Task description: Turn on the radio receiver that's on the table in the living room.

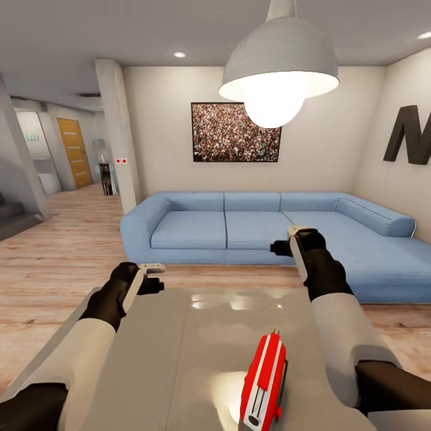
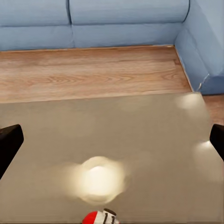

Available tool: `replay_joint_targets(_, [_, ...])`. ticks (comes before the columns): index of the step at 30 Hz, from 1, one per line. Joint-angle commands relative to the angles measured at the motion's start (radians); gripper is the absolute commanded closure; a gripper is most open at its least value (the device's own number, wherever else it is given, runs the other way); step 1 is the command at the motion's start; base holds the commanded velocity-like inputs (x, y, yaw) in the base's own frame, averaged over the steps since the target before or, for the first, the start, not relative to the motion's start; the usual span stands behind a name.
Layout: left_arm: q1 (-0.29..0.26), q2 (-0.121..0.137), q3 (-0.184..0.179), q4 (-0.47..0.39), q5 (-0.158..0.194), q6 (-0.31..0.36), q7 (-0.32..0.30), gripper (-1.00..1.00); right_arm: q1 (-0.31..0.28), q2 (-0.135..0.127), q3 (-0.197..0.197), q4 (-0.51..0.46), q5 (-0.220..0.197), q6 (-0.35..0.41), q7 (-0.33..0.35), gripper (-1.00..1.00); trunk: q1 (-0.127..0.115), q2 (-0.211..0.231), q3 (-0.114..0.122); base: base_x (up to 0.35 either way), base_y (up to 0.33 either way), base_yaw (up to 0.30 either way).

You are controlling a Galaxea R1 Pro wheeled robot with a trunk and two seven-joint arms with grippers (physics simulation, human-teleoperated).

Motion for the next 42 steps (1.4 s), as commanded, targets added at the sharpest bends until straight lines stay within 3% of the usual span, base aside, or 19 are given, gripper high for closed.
replay_joint_targets(1, [0.0,0.0,0.0,0.001,0.0,0.0,0.0,-1.0,0.0,0.0,0.0,0.004,0.0,0.0,0.0,-1.0,0.0,0.0,0.0,0.0,0.0,0.0])
replay_joint_targets(11, [0.0,-0.001,-0.001,0.002,0.0,0.0,-0.001,-1.0,0.0,0.008,-0.004,0.065,-0.004,0.0,0.003,-1.0,0.0,0.0,0.0,0.0,0.0,0.0])
replay_joint_targets(25, [0.0,0.0,-0.002,0.009,0.001,-0.001,-0.002,-1.0,0.0,0.025,-0.007,0.227,-0.015,-0.004,0.005,-1.0,0.0,0.0,0.0,0.0,0.0,0.0])
replay_joint_targets(34, [0.0,0.001,-0.003,0.011,0.001,-0.001,-0.002,-1.0,0.001,0.023,-0.019,0.268,-0.025,-0.005,0.005,-1.0,0.0,0.0,0.0,0.0,0.0,0.0])
replay_joint_targets(35, [0.0,0.001,-0.003,0.011,0.002,-0.001,-0.002,-1.0,0.001,0.023,-0.023,0.274,-0.027,-0.005,0.005,-1.0,0.0,0.0,0.0,0.0,0.0,0.0])
replay_joint_targets(36, [0.0,0.0,-0.003,0.011,0.002,-0.002,-0.002,-1.0,0.001,0.021,-0.067,0.298,-0.043,-0.006,0.006,-1.0,0.0,0.0,0.0,0.0,0.0,0.0])
replay_joint_targets(39, [0.0,0.0,-0.003,0.015,0.002,-0.003,-0.003,-1.0,0.001,0.02,-0.117,0.306,-0.055,-0.006,0.006,-1.0,0.0,0.0,0.0,0.0,0.0,0.0])
replay_joint_targets(42, [0.0,0.0,-0.003,0.019,0.002,-0.003,-0.005,-1.0,0.001,0.021,-0.138,0.31,-0.059,-0.006,0.006,-1.0,0.0,0.0,0.0,0.0,0.0,0.0])
